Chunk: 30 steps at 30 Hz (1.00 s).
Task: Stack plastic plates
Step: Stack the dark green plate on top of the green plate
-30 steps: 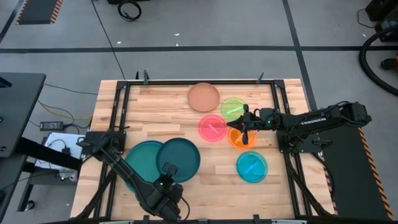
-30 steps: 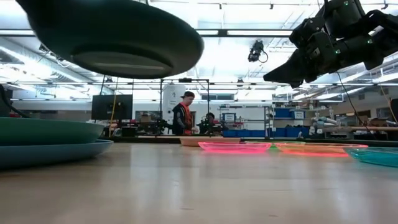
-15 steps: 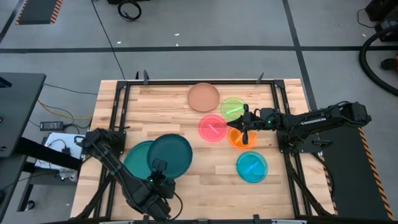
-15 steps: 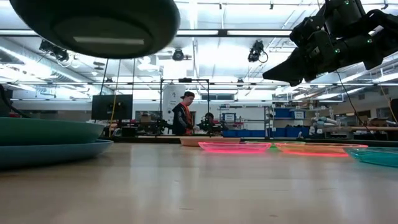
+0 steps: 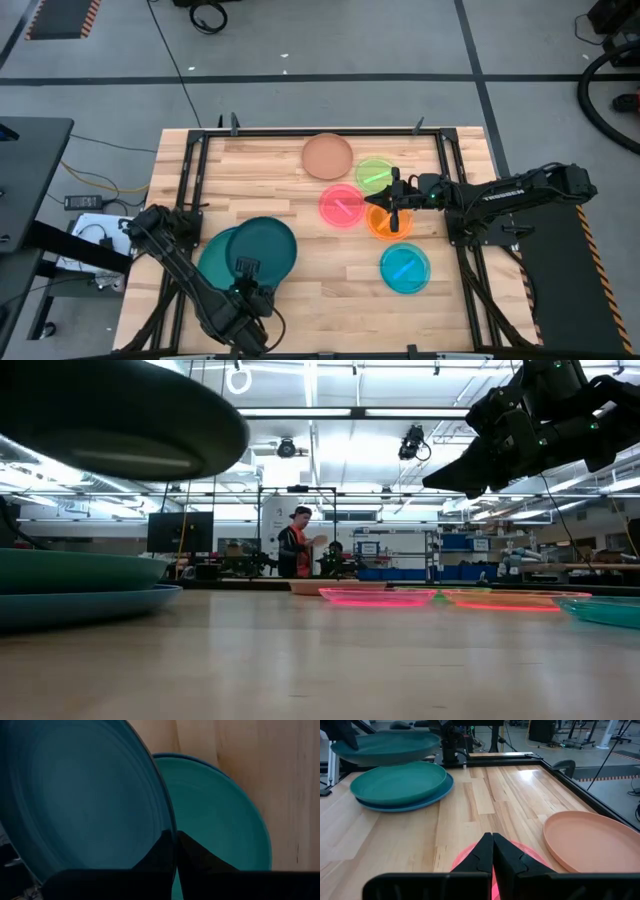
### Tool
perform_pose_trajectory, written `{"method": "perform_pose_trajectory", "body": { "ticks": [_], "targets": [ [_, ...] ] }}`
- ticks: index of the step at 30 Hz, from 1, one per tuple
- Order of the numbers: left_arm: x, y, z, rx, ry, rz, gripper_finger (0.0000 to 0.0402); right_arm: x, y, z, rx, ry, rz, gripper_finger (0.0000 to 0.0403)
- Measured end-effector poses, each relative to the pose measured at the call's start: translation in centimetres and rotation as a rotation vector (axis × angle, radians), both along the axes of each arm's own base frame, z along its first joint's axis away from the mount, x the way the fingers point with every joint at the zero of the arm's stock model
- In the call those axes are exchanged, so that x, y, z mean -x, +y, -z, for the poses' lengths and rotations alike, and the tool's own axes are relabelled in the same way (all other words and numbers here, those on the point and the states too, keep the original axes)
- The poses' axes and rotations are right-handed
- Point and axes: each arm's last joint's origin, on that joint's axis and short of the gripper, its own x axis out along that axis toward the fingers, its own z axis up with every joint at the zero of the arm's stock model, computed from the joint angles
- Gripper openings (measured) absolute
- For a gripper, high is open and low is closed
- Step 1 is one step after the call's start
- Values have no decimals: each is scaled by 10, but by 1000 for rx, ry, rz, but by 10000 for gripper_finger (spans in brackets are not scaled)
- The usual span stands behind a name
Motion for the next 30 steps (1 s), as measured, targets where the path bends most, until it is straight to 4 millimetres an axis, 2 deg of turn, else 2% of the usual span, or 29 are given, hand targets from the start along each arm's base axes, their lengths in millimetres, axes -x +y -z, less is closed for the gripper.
{"method": "perform_pose_trajectory", "body": {
  "ticks": [10, 16, 22, 30],
  "targets": [
    [26, 11, 10, 113, -58, -112, 14, 0, 0, 0, 0, -1, 0, 11],
    [38, 17, 30, 144, -28, -172, 14, 0, 0, 0, 5, 0, -1, 11],
    [34, 18, 48, 251, 16, -225, 14, 0, 0, 0, 6, 0, -1, 11],
    [27, 19, 53, 328, 48, -281, 14, 0, 0, 0, -1, 3, 0, 11]
  ]
}}
